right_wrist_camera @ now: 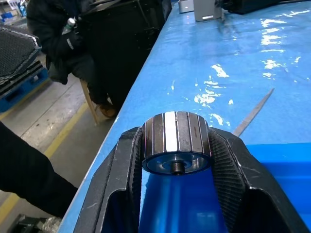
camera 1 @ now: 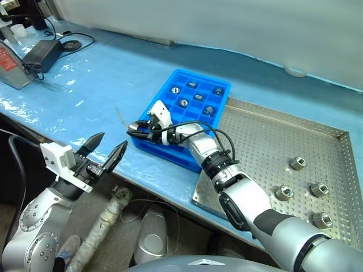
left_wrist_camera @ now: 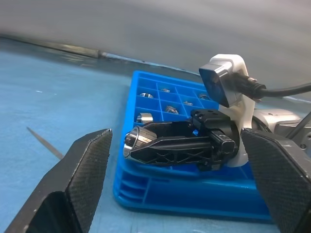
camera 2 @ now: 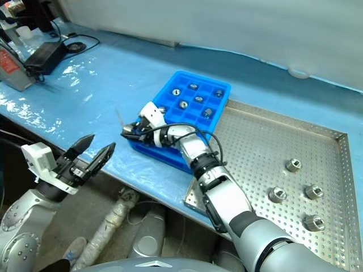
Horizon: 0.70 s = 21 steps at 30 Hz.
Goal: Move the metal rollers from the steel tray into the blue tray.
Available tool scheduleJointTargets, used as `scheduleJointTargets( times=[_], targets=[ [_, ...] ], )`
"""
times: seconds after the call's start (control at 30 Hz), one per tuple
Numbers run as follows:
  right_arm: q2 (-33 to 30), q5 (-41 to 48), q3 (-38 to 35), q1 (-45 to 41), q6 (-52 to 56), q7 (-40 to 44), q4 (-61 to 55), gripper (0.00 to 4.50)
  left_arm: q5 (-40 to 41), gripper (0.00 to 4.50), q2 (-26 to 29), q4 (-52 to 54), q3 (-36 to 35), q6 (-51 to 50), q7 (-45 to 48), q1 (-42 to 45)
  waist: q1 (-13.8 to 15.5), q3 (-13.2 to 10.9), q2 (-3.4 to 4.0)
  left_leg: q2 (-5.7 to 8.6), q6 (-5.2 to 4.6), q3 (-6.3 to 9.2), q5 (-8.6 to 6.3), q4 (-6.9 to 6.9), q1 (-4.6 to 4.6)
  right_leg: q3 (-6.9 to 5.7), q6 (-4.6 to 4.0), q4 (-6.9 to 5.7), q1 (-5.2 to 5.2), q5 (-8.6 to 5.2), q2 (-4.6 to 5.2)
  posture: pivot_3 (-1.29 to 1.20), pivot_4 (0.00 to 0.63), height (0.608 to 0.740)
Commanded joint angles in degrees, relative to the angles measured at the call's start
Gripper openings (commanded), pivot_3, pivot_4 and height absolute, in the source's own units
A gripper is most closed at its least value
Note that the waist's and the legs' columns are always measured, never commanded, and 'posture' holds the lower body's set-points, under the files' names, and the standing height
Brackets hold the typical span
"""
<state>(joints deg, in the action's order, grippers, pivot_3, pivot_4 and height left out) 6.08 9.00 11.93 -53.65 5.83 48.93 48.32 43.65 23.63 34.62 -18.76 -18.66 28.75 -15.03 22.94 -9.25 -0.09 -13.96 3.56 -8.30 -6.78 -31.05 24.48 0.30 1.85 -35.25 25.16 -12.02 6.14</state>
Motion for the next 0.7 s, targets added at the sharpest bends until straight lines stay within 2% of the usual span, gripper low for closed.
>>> scheduleJointTargets(
  times=[0.03,0.33,0.5,0.6,0.7],
  targets=[
    [-0.3,1.3,-1.46,-0.55,0.93,1.81,-4.66,1.61,0.44,4.48,0.6,0.23,0.82,-0.11,0.91,1.56,0.0,0.0,0.0,0.0,0.0,0.0,0.0,0.0,0.0,0.0,0.0,0.0,0.0,0.0,-0.01,0.6,0.15,0.74],
    [-1.67,-1.24,-0.02,1.74,2.26,1.93,-6.32,1.61,-0.59,4.48,1.26,-2.3,2.96,-0.76,2.2,4.91,-0.35,0.01,0.02,-0.01,0.08,-0.02,0.05,-0.05,-0.1,0.05,-0.18,-0.05,-0.01,0.08,-0.07,0.54,0.15,0.74],
    [-2.83,-2.11,-0.68,1.77,1.96,0.21,-6.23,3.35,-1.16,4.48,1.36,-3.96,5.47,-1.51,3.24,7.71,-0.74,0.02,0.04,-0.01,0.11,-0.02,0.07,-0.05,-0.14,0.05,-0.36,-0.12,-0.01,0.17,-0.08,0.48,0.15,0.74],
    [-4.28,-2.05,-1.97,1.49,1.41,-1.44,-6.23,4.36,-1.7,4.48,1.18,-5.81,8.06,-2.1,4.59,10.47,-1.42,0.02,0.04,0.04,0.11,-0.04,0.07,-0.06,-0.2,0.05,-0.13,-0.2,-0.07,0.04,-0.05,0.42,0.15,0.74],
    [-6.86,-1.33,-4.09,1.95,1.1,-3.24,-8.01,4.36,-2.1,4.48,0.86,-9.75,11.19,-2.58,6.99,15.36,-2.56,-0.01,0.09,0.07,0.17,-0.07,0.1,-0.08,-0.28,0.09,-0.07,-0.38,-0.08,0.0,-0.03,0.31,0.15,0.74]
  ],
)
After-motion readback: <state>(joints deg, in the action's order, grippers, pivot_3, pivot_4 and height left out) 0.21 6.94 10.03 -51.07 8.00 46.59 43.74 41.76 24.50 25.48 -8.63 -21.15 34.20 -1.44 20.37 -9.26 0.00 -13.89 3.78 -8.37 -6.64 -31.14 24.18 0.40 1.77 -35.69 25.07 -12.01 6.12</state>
